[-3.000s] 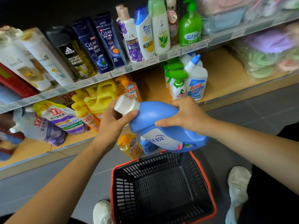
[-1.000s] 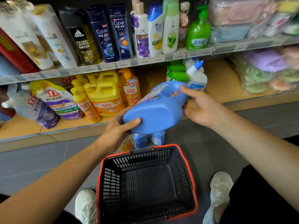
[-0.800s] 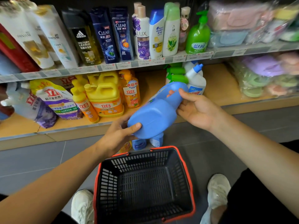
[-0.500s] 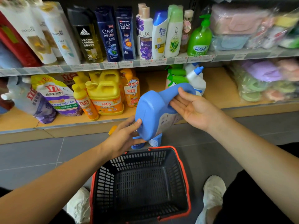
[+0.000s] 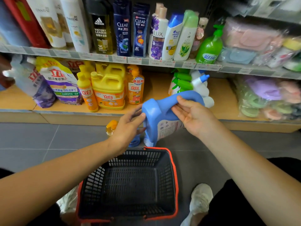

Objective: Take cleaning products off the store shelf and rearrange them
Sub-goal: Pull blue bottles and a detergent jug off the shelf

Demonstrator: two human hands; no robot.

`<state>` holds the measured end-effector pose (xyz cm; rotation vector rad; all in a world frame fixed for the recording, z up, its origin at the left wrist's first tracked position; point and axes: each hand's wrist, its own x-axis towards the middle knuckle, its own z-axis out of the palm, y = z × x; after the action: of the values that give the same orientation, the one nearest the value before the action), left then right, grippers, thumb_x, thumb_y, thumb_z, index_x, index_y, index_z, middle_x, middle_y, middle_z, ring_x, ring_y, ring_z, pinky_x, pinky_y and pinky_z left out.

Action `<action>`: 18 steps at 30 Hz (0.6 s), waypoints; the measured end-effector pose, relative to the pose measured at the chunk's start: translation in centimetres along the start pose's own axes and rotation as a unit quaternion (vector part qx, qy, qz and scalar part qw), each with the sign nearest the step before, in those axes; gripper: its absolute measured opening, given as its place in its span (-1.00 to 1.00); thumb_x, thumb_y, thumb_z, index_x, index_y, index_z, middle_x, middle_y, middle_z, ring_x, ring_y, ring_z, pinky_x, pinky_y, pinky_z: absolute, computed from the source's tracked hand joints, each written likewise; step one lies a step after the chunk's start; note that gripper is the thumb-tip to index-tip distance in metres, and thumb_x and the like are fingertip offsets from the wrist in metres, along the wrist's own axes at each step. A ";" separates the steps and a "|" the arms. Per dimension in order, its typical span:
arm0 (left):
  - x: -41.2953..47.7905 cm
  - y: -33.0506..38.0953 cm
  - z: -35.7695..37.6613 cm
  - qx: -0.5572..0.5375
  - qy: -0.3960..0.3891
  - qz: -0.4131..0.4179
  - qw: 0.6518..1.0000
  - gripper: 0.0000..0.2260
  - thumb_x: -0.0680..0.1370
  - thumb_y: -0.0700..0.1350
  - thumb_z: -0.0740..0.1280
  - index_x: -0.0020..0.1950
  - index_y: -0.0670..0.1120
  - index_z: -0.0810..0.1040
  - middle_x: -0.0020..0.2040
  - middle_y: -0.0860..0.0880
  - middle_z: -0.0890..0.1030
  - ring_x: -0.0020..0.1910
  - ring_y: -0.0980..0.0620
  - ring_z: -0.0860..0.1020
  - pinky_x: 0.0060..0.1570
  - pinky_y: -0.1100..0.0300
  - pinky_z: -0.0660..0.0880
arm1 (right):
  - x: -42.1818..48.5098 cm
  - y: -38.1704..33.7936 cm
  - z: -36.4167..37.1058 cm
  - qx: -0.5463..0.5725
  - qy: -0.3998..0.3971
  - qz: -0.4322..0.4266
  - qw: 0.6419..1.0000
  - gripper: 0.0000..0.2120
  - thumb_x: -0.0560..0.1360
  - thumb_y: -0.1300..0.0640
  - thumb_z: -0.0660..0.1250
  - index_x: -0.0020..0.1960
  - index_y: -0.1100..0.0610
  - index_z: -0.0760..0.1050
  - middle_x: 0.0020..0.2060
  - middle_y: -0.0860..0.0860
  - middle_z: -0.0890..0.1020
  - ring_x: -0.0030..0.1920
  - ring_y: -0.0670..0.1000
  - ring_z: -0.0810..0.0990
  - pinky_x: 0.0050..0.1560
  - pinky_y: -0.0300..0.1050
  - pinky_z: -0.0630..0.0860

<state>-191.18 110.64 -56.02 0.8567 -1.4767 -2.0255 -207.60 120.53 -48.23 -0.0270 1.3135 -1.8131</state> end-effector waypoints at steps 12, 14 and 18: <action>-3.1 0.1 2.6 0.051 0.148 0.165 0.974 -0.77 0.66 -0.22 0.30 0.31 -0.11 0.48 0.23 0.00 0.59 0.22 0.00 0.59 0.22 -0.15 0.56 | -0.5 -0.2 0.9 0.008 -0.005 -0.012 1.000 -0.92 0.54 0.29 0.40 0.02 0.17 0.59 -0.24 0.03 0.75 -0.26 -0.08 0.73 -0.29 -0.28 0.61; -4.1 -1.1 3.5 0.103 0.144 0.220 0.959 -0.62 0.69 -0.20 0.23 0.52 -0.14 0.35 0.43 -0.06 0.46 0.41 0.00 0.47 0.37 -0.15 0.45 | -0.5 -0.3 1.1 0.017 -0.006 -0.013 1.000 -0.87 0.54 0.28 0.41 0.08 0.16 0.60 -0.21 0.04 0.75 -0.24 -0.07 0.74 -0.28 -0.28 0.61; -4.7 -3.2 3.8 0.149 0.103 0.228 0.957 -0.49 0.70 -0.10 0.16 0.64 -0.10 0.11 0.58 -0.03 0.26 0.55 -0.03 0.29 0.48 -0.14 0.32 | -0.9 -0.3 1.4 0.014 0.001 -0.011 1.000 -0.88 0.52 0.28 0.43 0.05 0.16 0.61 -0.17 0.07 0.75 -0.19 -0.04 0.75 -0.26 -0.25 0.62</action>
<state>-190.78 117.31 -57.33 0.7280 -1.6972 -1.3611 -206.56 120.04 -46.95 -0.0248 1.2938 -1.8497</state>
